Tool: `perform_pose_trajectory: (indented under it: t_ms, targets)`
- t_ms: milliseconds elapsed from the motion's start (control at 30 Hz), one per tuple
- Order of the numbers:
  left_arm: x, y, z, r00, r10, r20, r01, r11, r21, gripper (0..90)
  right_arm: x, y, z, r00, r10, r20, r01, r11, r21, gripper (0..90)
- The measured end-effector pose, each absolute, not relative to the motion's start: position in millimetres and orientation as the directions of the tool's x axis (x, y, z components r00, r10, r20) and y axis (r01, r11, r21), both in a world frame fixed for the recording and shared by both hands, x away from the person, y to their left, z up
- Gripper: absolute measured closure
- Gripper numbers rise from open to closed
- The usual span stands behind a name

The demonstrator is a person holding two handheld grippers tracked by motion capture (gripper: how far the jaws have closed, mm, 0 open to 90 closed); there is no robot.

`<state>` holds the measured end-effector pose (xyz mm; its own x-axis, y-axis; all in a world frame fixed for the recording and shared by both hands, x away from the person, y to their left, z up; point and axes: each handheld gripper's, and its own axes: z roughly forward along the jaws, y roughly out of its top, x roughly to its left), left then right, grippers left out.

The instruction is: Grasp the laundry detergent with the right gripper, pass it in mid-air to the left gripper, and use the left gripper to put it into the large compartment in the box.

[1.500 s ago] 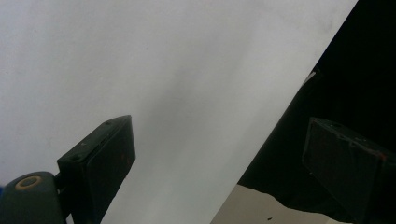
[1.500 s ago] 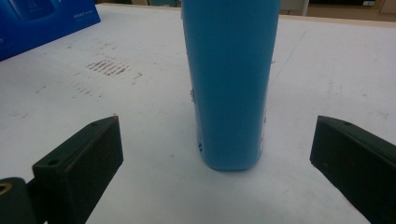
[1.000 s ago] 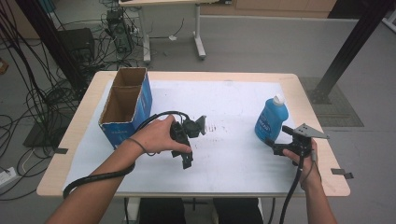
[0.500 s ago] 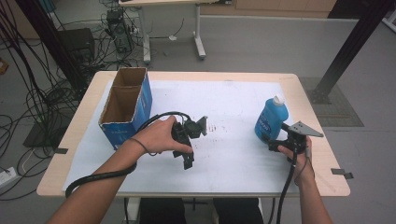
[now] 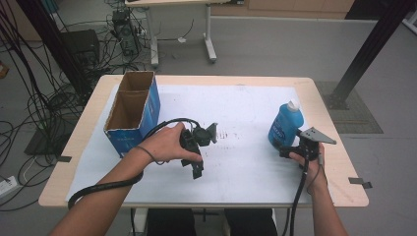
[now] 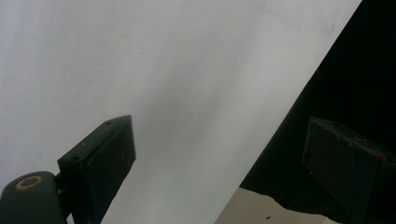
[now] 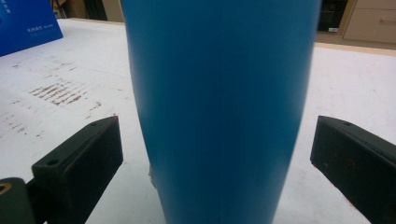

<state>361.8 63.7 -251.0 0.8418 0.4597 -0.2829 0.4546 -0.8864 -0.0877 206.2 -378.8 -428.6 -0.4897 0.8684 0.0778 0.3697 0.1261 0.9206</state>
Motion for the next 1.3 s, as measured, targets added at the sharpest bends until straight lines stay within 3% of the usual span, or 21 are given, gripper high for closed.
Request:
perform_pose_trajectory:
  t_ms: [633,800,1300]
  targets:
    - [362,65,-251,0.84,0.46,-0.286,0.456,-0.886,-0.085,9.9,207,-369,-433,-0.464,0.883,0.075,0.368,0.115,0.923,6.7]
    - [362,64,-251,0.841,0.458,-0.287,0.453,-0.887,-0.088,9.9,206,-368,-434,-0.455,0.887,0.077,0.372,0.11,0.922,15.4]
    - [361,64,-252,0.841,0.458,-0.29,0.453,-0.887,-0.087,9.9,207,-365,-434,-0.44,0.895,0.074,0.377,0.11,0.92,28.0]
